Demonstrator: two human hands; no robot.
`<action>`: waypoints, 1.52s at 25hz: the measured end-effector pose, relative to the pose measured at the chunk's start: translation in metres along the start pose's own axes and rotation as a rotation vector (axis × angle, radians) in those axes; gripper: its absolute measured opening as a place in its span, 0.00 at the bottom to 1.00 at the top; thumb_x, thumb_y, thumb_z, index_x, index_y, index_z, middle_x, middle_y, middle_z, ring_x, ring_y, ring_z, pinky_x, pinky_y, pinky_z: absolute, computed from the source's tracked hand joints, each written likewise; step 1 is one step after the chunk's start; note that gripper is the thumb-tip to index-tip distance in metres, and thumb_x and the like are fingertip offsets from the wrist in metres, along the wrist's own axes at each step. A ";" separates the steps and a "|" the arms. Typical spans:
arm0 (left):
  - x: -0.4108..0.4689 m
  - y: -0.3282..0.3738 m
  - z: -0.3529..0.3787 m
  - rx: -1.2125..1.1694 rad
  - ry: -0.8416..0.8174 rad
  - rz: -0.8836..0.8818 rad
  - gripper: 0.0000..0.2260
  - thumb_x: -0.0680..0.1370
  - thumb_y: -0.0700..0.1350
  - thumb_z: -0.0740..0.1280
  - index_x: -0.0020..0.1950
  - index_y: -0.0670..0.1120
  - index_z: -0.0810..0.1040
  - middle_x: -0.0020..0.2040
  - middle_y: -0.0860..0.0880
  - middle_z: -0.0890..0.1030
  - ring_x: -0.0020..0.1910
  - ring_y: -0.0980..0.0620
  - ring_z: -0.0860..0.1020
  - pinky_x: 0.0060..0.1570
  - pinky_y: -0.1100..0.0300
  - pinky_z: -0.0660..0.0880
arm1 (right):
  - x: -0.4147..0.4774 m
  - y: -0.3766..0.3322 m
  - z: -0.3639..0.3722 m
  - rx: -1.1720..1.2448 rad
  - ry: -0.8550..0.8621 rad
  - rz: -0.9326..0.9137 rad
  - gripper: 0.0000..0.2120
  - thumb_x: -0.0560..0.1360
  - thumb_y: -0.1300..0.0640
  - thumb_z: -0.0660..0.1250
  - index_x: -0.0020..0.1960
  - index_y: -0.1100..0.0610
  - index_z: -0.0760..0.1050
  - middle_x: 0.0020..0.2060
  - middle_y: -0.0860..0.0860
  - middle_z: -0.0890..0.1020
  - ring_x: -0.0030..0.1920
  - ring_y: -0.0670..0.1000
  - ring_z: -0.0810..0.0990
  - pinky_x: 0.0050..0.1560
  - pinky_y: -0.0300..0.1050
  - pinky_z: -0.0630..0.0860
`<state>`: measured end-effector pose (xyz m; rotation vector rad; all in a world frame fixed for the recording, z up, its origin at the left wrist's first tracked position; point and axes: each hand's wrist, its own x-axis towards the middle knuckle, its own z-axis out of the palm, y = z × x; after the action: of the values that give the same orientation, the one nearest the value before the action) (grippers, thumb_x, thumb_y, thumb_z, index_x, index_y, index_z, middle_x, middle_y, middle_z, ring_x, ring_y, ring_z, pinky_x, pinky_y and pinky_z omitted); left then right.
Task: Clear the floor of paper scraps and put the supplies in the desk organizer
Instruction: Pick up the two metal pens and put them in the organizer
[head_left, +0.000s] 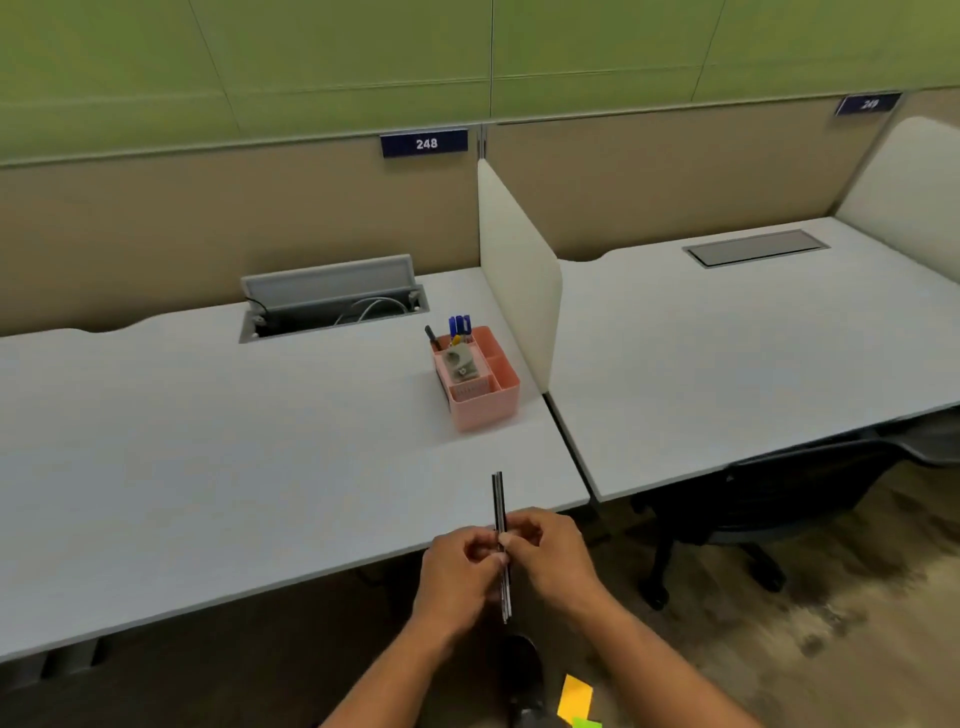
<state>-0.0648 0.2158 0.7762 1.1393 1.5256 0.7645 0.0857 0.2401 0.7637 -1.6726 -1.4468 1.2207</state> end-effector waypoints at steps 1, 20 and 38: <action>0.014 0.008 -0.002 0.020 0.011 0.012 0.08 0.80 0.42 0.73 0.54 0.54 0.86 0.48 0.53 0.88 0.46 0.54 0.88 0.46 0.53 0.87 | 0.014 -0.007 -0.003 0.016 0.000 0.001 0.08 0.78 0.55 0.72 0.55 0.44 0.82 0.45 0.41 0.86 0.47 0.38 0.85 0.44 0.30 0.80; 0.348 0.185 -0.023 0.225 0.205 0.141 0.08 0.77 0.39 0.75 0.54 0.50 0.85 0.41 0.51 0.87 0.41 0.52 0.87 0.46 0.51 0.87 | 0.365 -0.107 -0.071 -0.007 0.043 -0.181 0.10 0.78 0.58 0.70 0.58 0.52 0.85 0.46 0.44 0.88 0.48 0.46 0.87 0.56 0.49 0.84; 0.381 0.143 0.016 0.341 0.200 -0.155 0.04 0.82 0.38 0.67 0.51 0.40 0.82 0.49 0.41 0.85 0.44 0.41 0.86 0.51 0.46 0.86 | 0.394 -0.046 -0.055 -0.346 -0.086 -0.041 0.09 0.82 0.50 0.66 0.56 0.51 0.84 0.48 0.47 0.87 0.41 0.45 0.82 0.41 0.26 0.70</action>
<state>-0.0150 0.6193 0.7645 1.1991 1.9420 0.5373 0.1091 0.6383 0.7269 -1.8189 -1.8192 1.0765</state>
